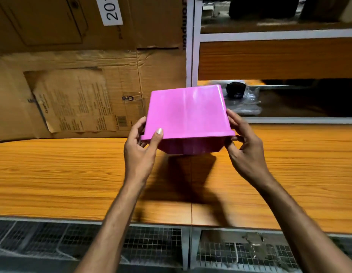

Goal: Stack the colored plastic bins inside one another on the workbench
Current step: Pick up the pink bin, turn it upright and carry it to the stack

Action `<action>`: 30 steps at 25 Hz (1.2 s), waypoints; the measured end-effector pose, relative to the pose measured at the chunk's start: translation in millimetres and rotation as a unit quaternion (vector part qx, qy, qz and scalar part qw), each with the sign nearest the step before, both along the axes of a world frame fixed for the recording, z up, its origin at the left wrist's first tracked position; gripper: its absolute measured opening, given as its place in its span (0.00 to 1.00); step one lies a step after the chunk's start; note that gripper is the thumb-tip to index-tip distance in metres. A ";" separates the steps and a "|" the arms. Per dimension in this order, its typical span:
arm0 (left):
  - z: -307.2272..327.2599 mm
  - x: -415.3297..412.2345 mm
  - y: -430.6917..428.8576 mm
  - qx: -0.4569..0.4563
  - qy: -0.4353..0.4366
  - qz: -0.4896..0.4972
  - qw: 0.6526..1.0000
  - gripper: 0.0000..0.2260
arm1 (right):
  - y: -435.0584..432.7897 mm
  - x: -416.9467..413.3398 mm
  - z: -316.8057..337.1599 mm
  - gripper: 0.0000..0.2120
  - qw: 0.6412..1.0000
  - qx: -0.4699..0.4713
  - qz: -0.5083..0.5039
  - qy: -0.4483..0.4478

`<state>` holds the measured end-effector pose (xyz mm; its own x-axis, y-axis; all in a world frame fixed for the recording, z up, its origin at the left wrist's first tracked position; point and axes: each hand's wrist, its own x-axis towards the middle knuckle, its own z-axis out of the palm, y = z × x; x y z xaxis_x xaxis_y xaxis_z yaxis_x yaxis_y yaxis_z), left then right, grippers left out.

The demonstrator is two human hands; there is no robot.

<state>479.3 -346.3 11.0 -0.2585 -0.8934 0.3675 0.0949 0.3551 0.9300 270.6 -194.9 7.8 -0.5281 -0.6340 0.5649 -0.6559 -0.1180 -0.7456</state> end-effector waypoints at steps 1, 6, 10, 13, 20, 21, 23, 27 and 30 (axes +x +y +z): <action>9.4 -2.2 -0.6 0.005 0.015 0.001 1.000 0.24 | -1.3 -1.2 4.1 0.34 1.000 -0.017 -0.007 0.005; 57.0 -7.3 -11.0 -0.012 0.088 -0.061 0.994 0.27 | -15.7 1.5 38.4 0.16 0.978 -0.156 -0.137 -0.034; 41.6 -13.4 -7.3 -0.099 -0.025 -0.105 0.989 0.23 | -33.3 -18.1 53.3 0.10 0.938 -0.218 -0.200 -0.180; 16.3 -5.9 13.8 -0.163 -0.102 -0.017 0.981 0.18 | -30.7 -36.7 44.0 0.06 0.920 -0.219 -0.187 -0.265; 15.5 -12.2 51.8 -0.239 -0.136 0.076 0.958 0.12 | -20.9 -39.9 37.7 0.06 0.860 -0.244 -0.124 -0.431; 17.4 -13.2 46.1 -0.233 -0.119 0.087 0.961 0.13 | -19.0 -36.6 37.6 0.08 0.870 -0.226 -0.111 -0.424; 23.3 -13.7 32.2 -0.213 -0.086 0.087 0.969 0.14 | -11.3 -28.2 32.3 0.14 0.899 -0.163 -0.084 -0.399; 25.5 -7.6 -2.1 -0.107 0.000 0.044 0.993 0.12 | 12.0 1.1 7.0 0.24 0.932 -0.036 0.009 -0.360; 18.2 1.3 -28.1 -0.036 0.038 0.025 0.998 0.11 | 14.4 17.0 10.8 0.28 0.959 -0.031 0.033 -0.281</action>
<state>480.5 -374.5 29.3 -0.1834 -0.8751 0.4478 0.1448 0.4266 0.8928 287.6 -180.5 18.7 -0.7193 -0.6518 0.2403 -0.1417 -0.2009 -0.9693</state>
